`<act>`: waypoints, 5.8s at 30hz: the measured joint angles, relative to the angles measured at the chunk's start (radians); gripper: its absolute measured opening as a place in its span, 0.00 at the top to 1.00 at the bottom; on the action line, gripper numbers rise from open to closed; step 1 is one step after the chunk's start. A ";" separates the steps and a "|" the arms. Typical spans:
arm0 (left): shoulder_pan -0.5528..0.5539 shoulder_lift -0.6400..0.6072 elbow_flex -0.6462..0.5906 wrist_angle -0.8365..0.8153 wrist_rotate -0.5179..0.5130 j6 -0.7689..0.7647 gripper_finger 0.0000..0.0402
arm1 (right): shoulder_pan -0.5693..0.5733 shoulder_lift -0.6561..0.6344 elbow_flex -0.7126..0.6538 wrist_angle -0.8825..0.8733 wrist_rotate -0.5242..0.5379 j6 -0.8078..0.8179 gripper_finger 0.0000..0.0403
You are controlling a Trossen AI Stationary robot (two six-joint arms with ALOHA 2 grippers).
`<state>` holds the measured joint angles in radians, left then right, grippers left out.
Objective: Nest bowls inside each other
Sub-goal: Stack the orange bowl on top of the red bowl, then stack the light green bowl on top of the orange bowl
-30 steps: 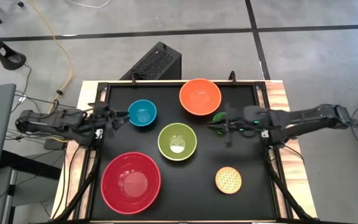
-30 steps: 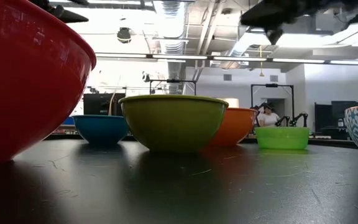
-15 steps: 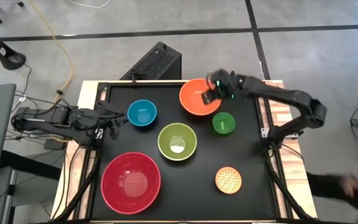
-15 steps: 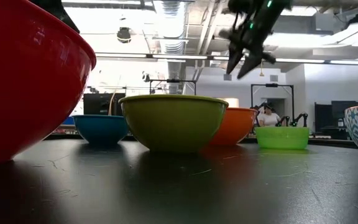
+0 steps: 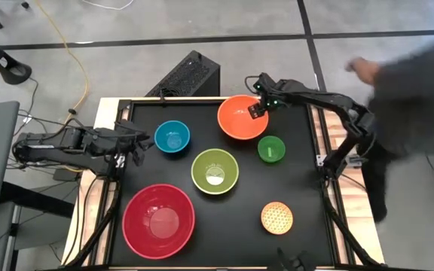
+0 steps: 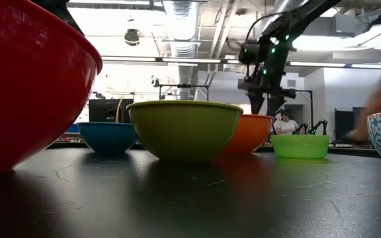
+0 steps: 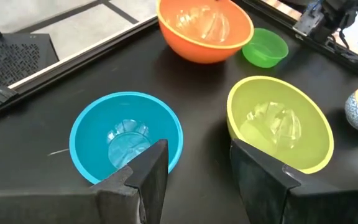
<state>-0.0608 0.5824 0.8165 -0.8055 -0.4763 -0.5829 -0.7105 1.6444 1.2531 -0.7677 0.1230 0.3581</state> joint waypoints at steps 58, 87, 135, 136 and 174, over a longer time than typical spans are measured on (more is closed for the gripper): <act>0.000 0.000 -0.003 -0.144 -0.030 0.129 0.60 | 0.994 0.478 0.749 0.273 0.161 0.682 0.97; 0.000 0.000 -0.003 -0.303 -0.054 -0.100 0.60 | 0.952 0.767 1.048 0.101 0.035 0.487 0.75; 0.000 0.000 -0.003 -0.304 -0.062 -0.121 0.60 | 0.594 0.539 0.673 -0.479 0.004 0.077 0.41; 0.000 0.000 -0.003 -0.304 -0.062 -0.121 0.60 | 0.588 0.539 0.652 -0.454 -0.021 0.074 0.41; 0.000 0.000 -0.002 -0.294 -0.075 -0.117 0.60 | 0.915 0.328 0.617 0.191 -0.118 0.467 0.96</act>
<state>-0.0610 0.5827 0.8143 -1.0992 -0.5513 -0.7003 0.2047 1.9722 1.8701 -0.5762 0.0053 0.8247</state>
